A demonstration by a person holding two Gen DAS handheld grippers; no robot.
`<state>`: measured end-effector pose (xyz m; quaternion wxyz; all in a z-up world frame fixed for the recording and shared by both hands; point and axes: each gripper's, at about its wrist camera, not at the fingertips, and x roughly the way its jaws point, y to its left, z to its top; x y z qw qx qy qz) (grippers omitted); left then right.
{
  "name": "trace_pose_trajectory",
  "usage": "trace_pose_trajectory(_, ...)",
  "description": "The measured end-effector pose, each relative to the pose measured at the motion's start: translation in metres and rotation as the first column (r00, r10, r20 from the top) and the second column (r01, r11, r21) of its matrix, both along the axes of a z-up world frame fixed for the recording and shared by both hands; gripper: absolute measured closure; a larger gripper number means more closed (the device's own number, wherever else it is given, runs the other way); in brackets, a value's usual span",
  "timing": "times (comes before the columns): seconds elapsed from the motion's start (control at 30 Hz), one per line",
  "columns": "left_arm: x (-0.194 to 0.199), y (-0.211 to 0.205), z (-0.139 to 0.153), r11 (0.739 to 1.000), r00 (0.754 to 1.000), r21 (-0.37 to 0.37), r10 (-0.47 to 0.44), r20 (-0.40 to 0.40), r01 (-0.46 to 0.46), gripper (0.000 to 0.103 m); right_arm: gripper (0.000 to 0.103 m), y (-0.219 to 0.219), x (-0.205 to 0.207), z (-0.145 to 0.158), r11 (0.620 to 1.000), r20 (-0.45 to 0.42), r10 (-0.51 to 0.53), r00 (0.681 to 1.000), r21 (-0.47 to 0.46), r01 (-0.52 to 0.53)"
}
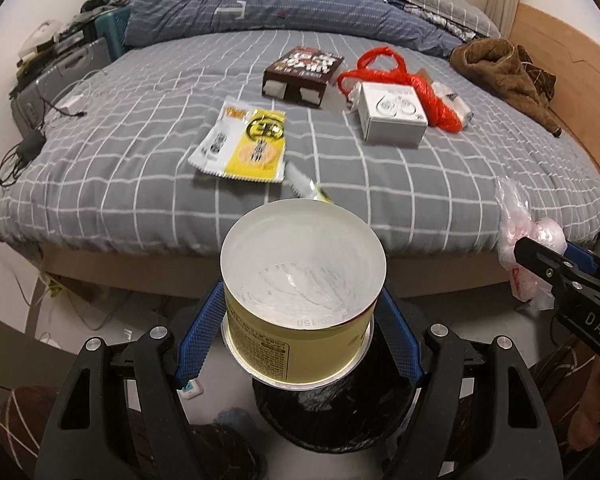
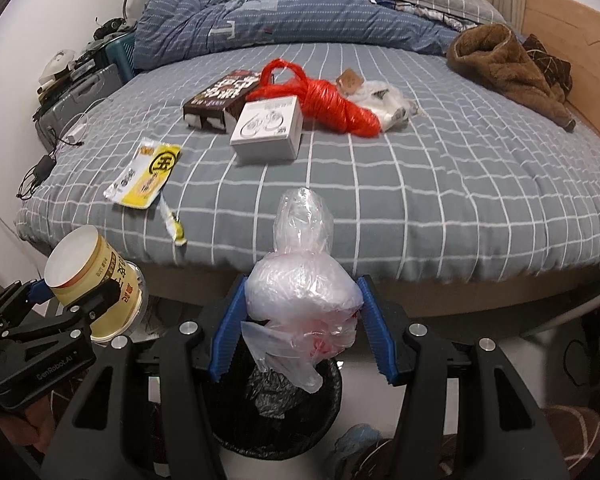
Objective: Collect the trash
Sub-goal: 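Carry the cup with the left gripper while the right gripper carries the bag over the black bin, then open the right gripper to drop the clear bag into the bin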
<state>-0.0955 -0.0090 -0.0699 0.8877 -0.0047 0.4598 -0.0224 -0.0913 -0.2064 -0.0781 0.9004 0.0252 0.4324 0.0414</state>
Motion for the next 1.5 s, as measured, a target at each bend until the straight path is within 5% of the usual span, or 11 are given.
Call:
trace_pose_trajectory(0.47, -0.022, 0.019, -0.030, 0.999, 0.996, 0.015, 0.034, -0.080, -0.033, 0.030, 0.050, 0.028, -0.017, -0.038, 0.999, -0.112, 0.041, 0.993, -0.005, -0.042)
trace_pose_trajectory(1.5, -0.020, 0.070, -0.133, 0.996, 0.974, 0.012, 0.086, -0.210, -0.085, 0.030, 0.048, 0.091, 0.010, -0.165, 0.990, -0.368, 0.122, 0.922, -0.017, -0.137)
